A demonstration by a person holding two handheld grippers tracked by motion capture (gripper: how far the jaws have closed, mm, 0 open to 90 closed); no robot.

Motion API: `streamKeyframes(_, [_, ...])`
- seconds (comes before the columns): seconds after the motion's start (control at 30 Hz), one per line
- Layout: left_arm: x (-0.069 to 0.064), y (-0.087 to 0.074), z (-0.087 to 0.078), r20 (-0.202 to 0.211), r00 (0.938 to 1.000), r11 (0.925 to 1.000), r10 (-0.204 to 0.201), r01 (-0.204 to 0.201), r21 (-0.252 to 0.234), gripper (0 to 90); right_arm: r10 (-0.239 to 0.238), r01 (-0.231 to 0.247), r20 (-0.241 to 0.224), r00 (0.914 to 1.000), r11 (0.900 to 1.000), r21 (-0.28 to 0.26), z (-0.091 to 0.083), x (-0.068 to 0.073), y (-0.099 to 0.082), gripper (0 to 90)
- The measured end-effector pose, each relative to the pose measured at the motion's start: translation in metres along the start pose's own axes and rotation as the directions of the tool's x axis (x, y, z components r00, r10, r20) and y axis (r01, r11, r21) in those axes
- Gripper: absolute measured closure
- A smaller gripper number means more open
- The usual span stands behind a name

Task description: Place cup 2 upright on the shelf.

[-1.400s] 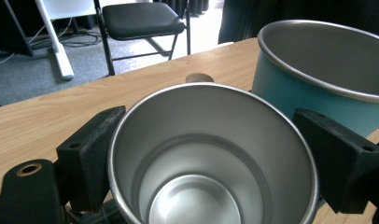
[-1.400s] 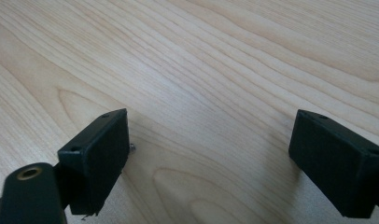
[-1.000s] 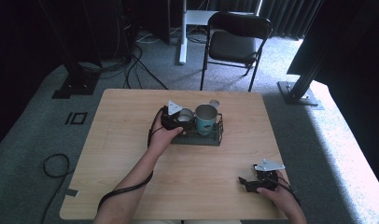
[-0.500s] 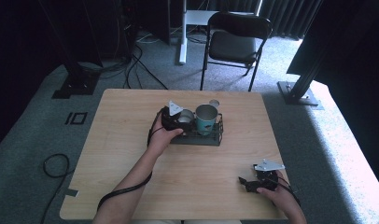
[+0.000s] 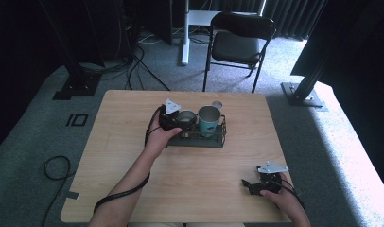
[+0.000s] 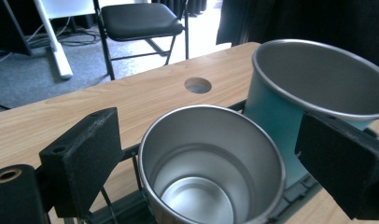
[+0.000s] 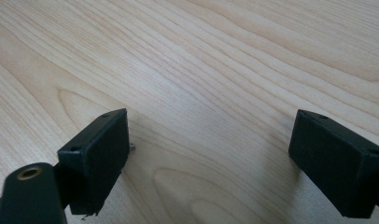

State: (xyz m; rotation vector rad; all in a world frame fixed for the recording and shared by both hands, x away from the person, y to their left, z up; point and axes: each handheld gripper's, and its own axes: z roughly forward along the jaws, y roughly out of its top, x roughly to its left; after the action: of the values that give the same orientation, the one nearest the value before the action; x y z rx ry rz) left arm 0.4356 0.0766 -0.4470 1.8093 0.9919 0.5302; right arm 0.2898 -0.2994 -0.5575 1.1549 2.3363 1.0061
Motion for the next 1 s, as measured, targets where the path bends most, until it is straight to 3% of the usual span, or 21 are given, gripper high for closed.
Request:
streamKeyframes(0.27, [0.006,0.001,-0.019,0.020,0.9998,0.9991,-0.006,0.007,-0.043,8.0,0.000,0.000,0.000,1.0000,1.0000,0.000,0.000,0.000,0.000,12.0])
streamKeyframes(0.6, [0.024,-0.002,-0.044,-0.025,0.9995,0.9983,-0.021,0.019,-0.055,8.0,0.000,0.000,0.000,1.0000,1.0000,0.001,0.000,0.000,0.000,11.9])
streamKeyframes(1.0, [0.037,-0.015,-0.061,-0.063,0.9978,0.9989,-0.020,0.018,-0.043,8.0,0.000,0.000,0.000,1.0000,1.0000,0.001,0.000,0.000,0.000,11.9])
